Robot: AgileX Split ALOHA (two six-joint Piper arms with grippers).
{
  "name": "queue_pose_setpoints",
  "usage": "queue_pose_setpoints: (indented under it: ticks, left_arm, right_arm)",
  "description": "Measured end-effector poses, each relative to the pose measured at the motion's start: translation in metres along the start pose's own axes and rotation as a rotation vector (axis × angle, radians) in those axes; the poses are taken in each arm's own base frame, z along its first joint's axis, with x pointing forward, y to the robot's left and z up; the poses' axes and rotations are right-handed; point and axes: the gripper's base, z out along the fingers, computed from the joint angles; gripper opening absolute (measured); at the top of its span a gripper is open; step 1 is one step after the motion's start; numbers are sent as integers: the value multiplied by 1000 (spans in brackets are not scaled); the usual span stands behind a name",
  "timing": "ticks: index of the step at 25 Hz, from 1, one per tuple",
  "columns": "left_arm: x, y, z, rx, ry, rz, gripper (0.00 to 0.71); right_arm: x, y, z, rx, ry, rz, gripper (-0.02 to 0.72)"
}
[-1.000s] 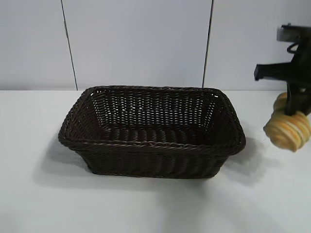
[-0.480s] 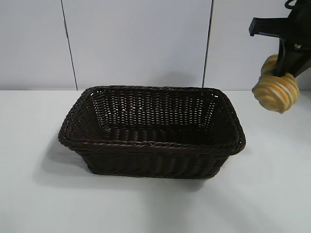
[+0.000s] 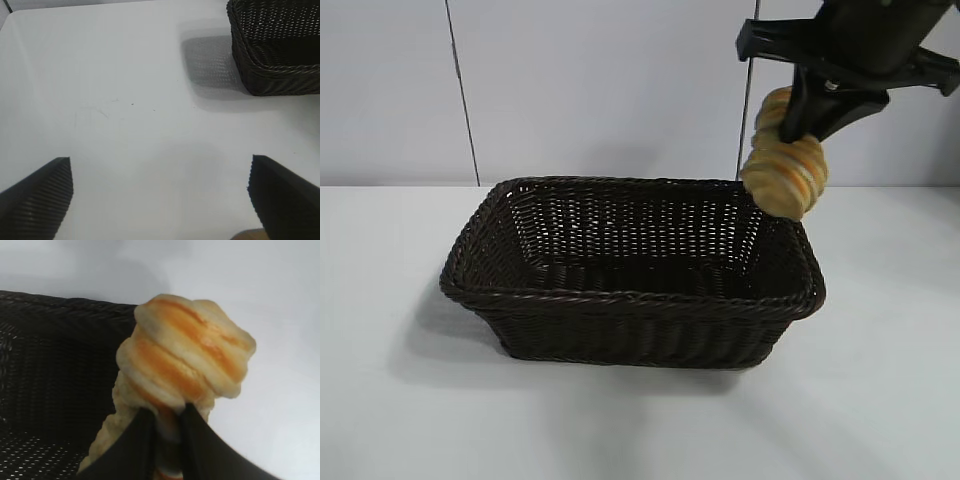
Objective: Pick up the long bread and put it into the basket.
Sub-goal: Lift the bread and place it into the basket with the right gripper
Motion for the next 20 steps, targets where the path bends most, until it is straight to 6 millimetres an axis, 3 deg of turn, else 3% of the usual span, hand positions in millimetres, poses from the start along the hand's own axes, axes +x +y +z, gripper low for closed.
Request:
queue_pose_setpoints:
  ticks: [7, 10, 13, 16, 19, 20]
  left_arm:
    - [0, 0, 0, 0, 0, 0, 687]
    - [0, 0, 0, 0, 0, 0, 687]
    - [0, 0, 0, 0, 0, 0, 687]
    - [0, 0, 0, 0, 0, 0, 687]
    - [0, 0, 0, 0, 0, 0, 687]
    - [0, 0, 0, 0, 0, 0, 687]
  right_arm:
    - [15, 31, 49, -18, 104, -73, 85]
    - [23, 35, 67, -14, 147, -81, 85]
    - [25, 35, 73, -14, 151, -79, 93]
    - [21, 36, 71, -18, 137, -79, 212]
    - [15, 38, 67, -21, 128, -86, 493]
    - [12, 38, 64, -20, 131, -92, 557]
